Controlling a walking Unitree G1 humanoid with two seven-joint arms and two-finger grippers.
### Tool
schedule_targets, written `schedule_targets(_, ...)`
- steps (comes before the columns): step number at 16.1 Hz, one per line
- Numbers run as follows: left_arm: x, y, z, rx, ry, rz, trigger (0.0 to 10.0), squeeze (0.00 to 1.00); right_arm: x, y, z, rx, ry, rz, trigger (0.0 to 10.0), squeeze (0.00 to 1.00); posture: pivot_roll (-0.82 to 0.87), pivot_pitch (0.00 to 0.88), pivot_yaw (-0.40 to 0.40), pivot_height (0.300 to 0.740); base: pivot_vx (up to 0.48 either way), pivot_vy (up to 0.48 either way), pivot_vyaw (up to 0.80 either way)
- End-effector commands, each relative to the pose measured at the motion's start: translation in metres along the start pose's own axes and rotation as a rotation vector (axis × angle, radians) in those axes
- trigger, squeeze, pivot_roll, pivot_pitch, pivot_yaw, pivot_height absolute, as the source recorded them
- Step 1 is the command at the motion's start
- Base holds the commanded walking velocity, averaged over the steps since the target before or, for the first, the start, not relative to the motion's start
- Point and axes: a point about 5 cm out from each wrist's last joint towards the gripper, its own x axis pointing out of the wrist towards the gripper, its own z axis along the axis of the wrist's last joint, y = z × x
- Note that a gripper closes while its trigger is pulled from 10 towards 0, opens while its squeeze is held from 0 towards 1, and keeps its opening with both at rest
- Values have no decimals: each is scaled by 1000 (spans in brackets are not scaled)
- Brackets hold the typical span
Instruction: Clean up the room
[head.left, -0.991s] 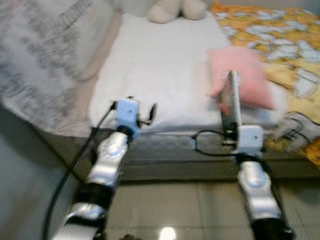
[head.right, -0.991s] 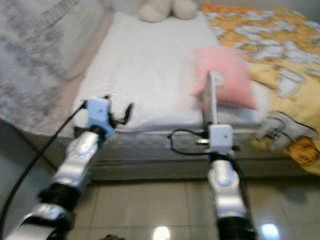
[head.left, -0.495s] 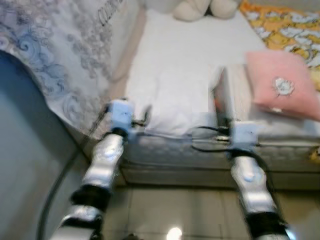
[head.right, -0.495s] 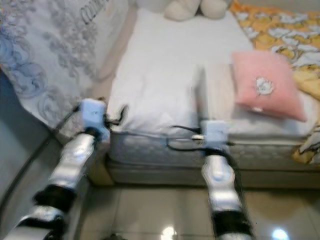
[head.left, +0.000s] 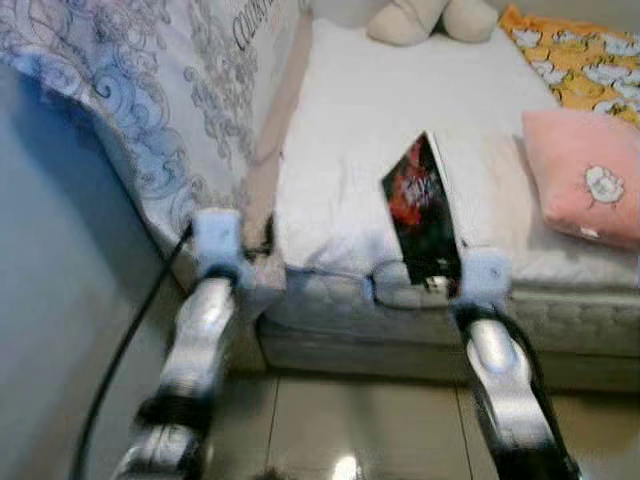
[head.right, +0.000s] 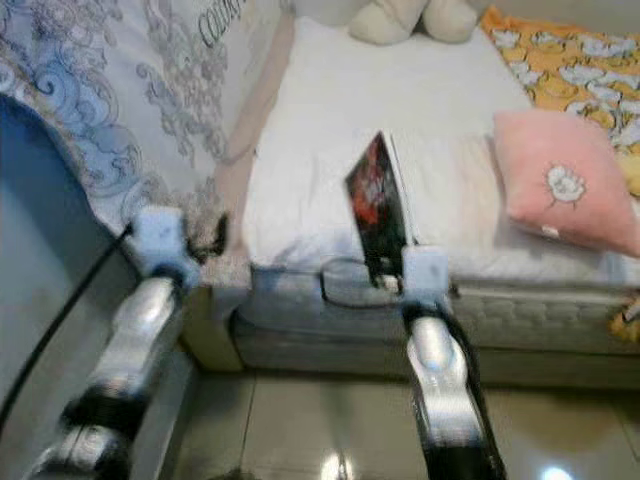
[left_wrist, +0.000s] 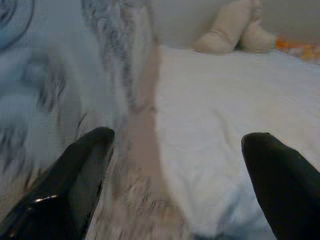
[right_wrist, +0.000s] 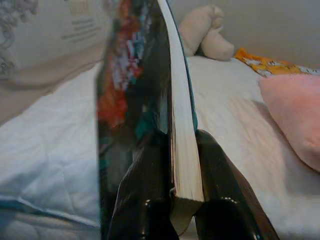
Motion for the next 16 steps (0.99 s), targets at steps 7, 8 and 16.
schedule_targets(7,-9,-31,-10,-8,43,-94,10000,0,-33,-26,-21,-36,62,-22,0,0,-71,0,43,740,113,-291,0)
schedule_targets(8,-8,-27,-9,-6,42,-77,10000,0,-31,-25,-19,-36,53,-17,0,0,-72,0,44,740,296,-375,0)
schedule_targets(16,-6,-21,0,61,10,-41,10000,0,-2,-12,13,-22,-66,60,0,0,-49,0,36,740,154,-182,0)
